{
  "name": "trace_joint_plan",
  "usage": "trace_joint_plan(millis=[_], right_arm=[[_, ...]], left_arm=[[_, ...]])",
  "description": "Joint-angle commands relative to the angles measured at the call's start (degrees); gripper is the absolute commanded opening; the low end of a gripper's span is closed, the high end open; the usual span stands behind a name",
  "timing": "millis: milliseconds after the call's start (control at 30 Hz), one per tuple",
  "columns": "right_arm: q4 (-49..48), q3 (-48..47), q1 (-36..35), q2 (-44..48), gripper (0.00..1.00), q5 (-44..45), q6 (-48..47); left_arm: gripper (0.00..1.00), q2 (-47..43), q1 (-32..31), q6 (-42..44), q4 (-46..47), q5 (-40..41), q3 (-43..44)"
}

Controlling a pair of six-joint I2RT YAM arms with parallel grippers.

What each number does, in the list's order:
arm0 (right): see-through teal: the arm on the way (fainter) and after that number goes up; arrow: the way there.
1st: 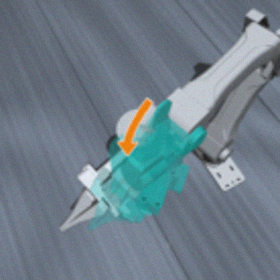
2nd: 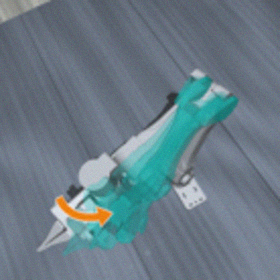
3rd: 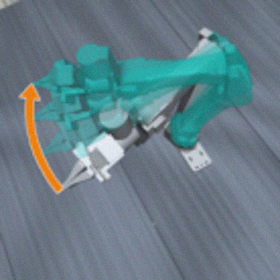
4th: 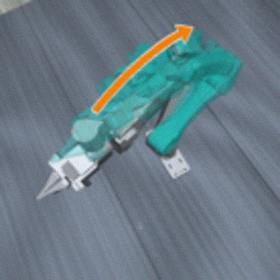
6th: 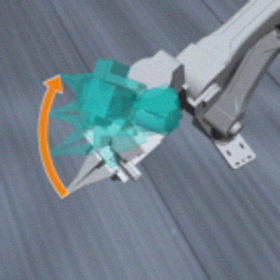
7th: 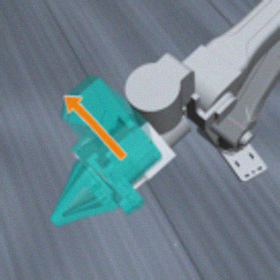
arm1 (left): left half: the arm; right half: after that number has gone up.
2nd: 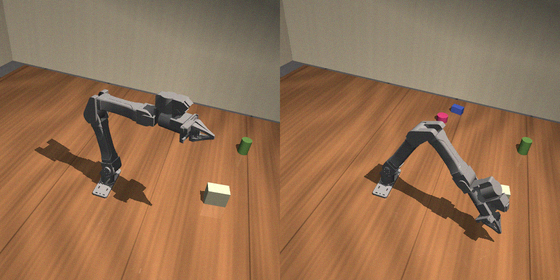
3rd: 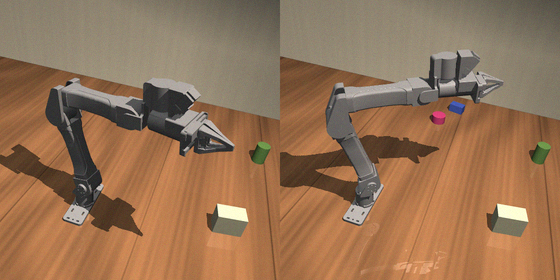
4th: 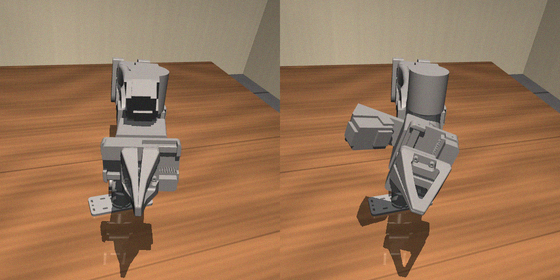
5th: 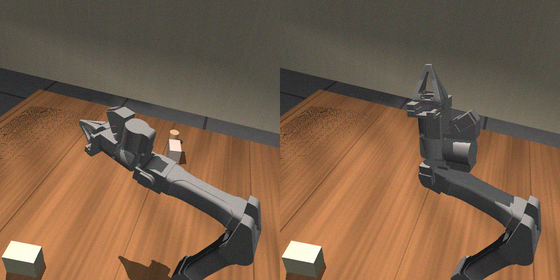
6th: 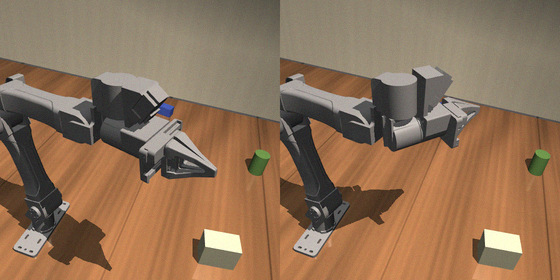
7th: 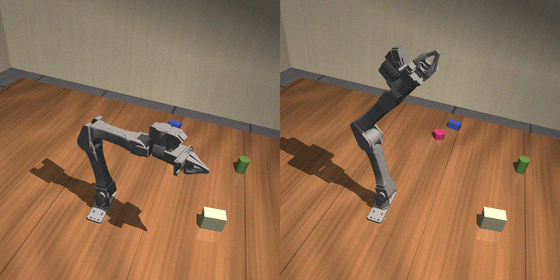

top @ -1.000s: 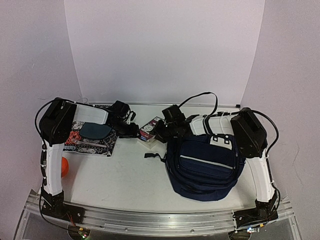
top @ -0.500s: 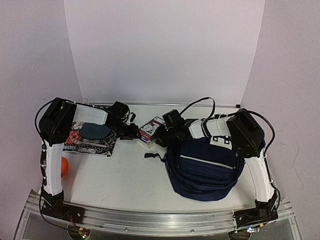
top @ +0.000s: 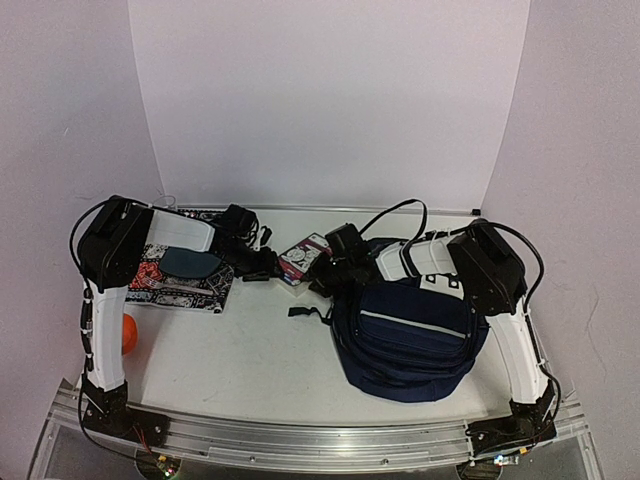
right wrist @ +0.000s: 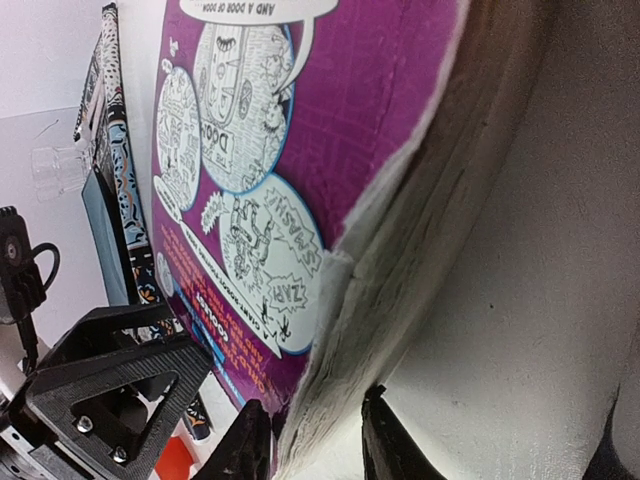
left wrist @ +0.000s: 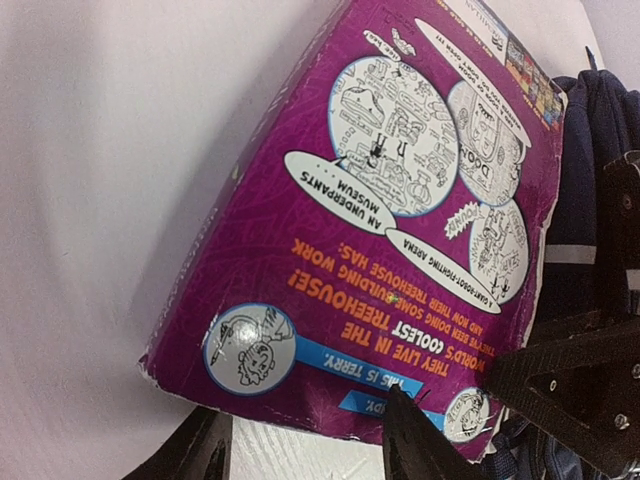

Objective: Pack the student bag
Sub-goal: Move the book to the center of the board.

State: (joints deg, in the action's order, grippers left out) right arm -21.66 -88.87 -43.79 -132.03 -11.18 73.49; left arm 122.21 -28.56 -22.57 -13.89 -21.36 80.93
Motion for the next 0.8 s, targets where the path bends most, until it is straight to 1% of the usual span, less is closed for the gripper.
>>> trace_joint_plan(millis=[0, 200, 267, 467, 633, 767], right_arm=[[-1.63, -3.62, 0.02, 1.26, 0.33, -1.44, -0.45], [-4.52, -3.31, 0.02, 1.34, 0.32, -2.25, 0.54], [-5.28, -2.96, 0.02, 1.42, 0.30, -2.34, 0.83], [-7.00, -2.34, -0.01, 1.34, 0.25, -2.89, 2.10], [-9.11, -1.68, 0.02, 1.85, 0.25, -3.45, 3.04], [-9.19, -2.21, 0.11, 0.42, 0.26, -3.62, 3.84]], left_arm=[[0.50, 0.48, -0.69, -1.26, -0.33, -2.45, -2.12], [0.42, 1.16, -2.29, -1.68, 0.32, -2.93, -2.61], [0.40, 1.28, -2.67, -1.94, 0.44, -3.11, -2.94], [0.37, 1.37, -3.58, -2.52, 1.17, -3.28, -4.51], [0.36, 1.13, -3.94, -3.02, 1.80, -3.77, -5.79], [0.35, 0.84, -4.85, -3.42, 2.39, -4.31, -6.45]])
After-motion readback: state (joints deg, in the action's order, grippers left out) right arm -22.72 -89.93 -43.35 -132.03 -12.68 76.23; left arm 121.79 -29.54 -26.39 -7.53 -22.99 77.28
